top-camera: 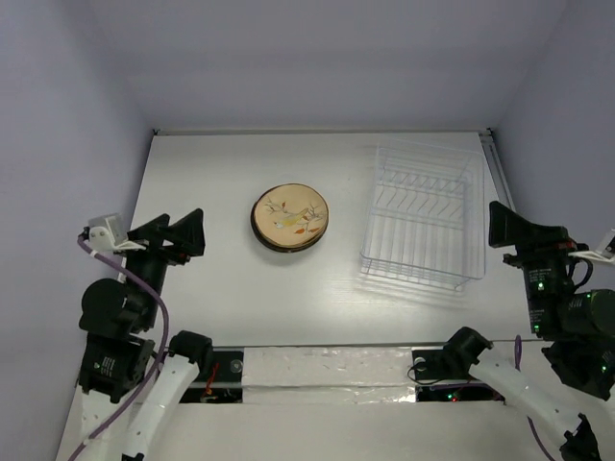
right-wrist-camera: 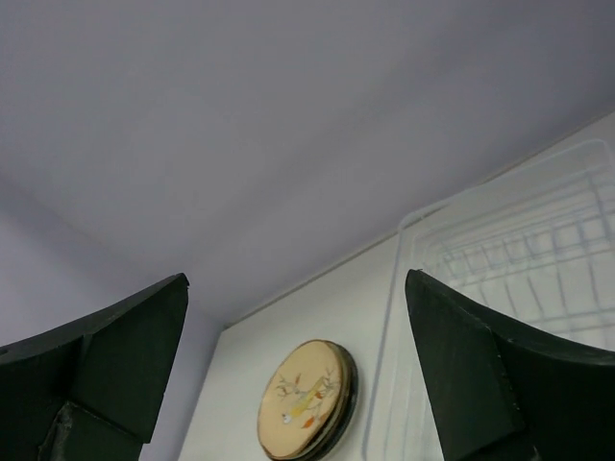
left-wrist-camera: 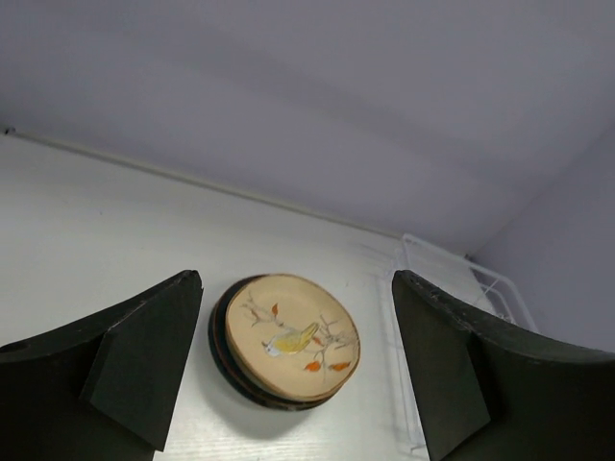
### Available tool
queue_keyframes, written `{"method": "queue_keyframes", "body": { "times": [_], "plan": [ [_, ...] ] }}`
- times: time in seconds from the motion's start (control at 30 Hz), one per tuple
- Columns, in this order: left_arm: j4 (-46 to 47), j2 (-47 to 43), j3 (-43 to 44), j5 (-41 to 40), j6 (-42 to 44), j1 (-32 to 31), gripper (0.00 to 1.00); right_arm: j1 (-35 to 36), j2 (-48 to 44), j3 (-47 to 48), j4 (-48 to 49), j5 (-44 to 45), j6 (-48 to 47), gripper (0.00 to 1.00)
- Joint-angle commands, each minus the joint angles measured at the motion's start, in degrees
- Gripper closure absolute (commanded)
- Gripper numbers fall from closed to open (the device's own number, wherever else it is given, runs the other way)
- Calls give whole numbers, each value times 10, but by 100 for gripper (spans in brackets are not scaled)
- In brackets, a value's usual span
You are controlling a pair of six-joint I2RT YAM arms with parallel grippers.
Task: Unload the plates from the dish rack
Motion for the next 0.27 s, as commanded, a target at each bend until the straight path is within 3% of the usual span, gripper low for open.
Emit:
{"method": "queue_keyframes", "body": {
  "times": [0.0, 0.23],
  "plan": [
    [44, 11, 30, -5, 16, 2, 22, 3, -28, -40, -20, 60, -3, 1],
    [43, 23, 14, -10, 4, 2, 17, 3, -6, -49, -30, 54, 0, 1]
  ]
}}
